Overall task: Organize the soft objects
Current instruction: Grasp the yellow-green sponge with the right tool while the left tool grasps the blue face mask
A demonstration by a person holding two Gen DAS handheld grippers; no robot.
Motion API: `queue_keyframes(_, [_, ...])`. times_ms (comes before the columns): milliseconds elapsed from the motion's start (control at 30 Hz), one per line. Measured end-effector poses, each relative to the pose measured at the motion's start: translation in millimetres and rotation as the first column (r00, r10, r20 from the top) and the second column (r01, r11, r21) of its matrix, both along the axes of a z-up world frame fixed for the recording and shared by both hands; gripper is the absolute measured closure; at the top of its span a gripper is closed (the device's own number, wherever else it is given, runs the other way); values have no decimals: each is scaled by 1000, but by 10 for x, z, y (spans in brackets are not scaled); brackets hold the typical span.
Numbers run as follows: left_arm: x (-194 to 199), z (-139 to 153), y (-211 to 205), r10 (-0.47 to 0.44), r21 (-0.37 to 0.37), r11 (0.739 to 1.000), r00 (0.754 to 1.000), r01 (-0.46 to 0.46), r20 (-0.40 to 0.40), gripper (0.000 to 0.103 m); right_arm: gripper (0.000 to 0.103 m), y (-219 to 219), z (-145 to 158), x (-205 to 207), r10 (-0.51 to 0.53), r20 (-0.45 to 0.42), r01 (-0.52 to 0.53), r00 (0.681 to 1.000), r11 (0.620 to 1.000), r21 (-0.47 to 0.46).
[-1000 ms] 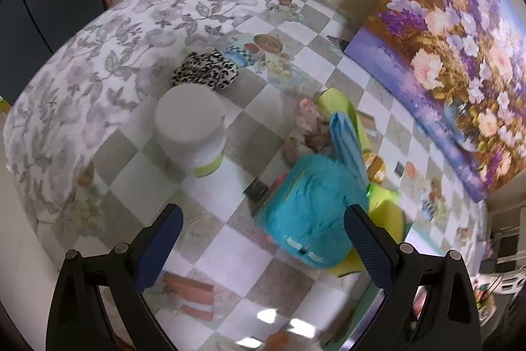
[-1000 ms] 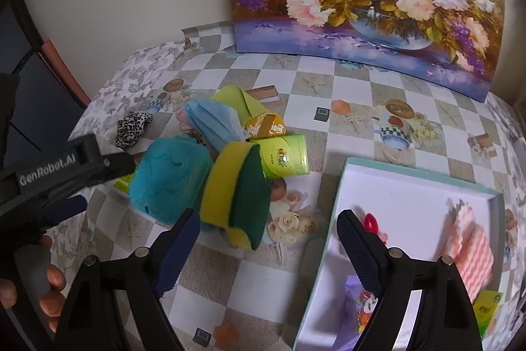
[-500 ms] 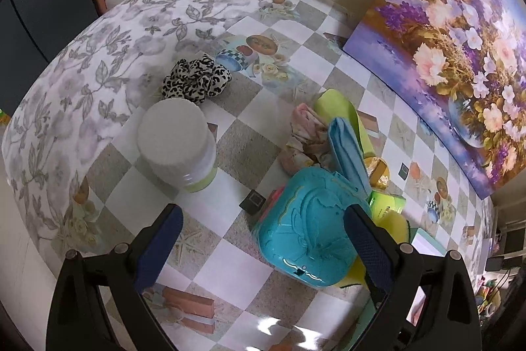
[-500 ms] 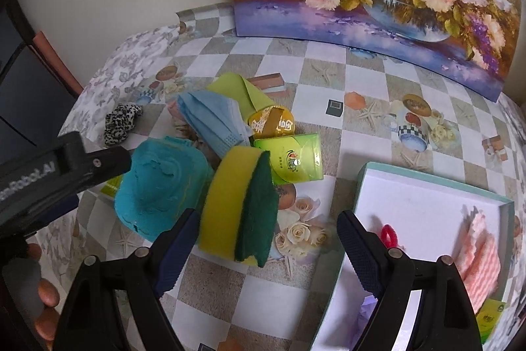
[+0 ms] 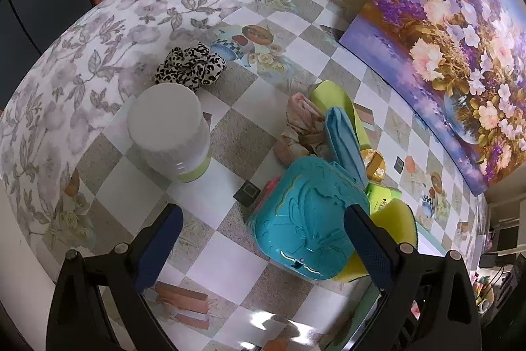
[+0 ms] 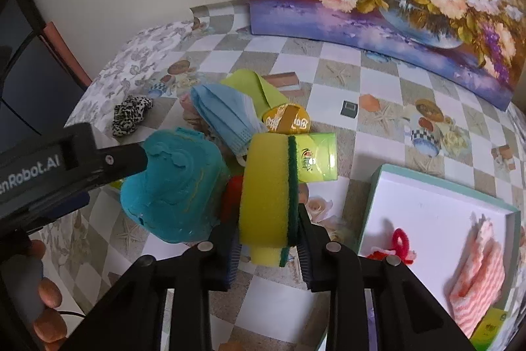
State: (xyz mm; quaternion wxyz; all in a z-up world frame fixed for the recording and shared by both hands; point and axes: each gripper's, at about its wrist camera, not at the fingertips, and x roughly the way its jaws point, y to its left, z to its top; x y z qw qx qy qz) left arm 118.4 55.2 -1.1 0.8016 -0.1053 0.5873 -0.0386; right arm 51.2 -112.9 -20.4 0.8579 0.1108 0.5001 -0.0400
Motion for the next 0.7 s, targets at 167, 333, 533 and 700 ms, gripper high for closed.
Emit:
queue_keyframes(167, [-9, 64, -4, -6, -10, 1000, 1000, 6, 17, 5, 72, -93, 100, -48, -23, 11, 23, 1000, 1000, 0])
queue_keyframes(333, [-47, 134, -48, -19, -36, 999, 999, 21, 45, 5, 72, -216, 259, -134, -48, 35, 49, 998, 999, -7])
queue_keyframes(533, [-77, 171, -160, -53, -107, 992, 996, 61, 76, 4, 72, -400, 388, -239, -80, 51, 81, 995, 997, -12])
queue_keyframes(700, [-92, 212, -262, -72, -127, 988, 991, 86, 113, 4, 72, -575, 451, -315, -110, 59, 110, 992, 994, 6])
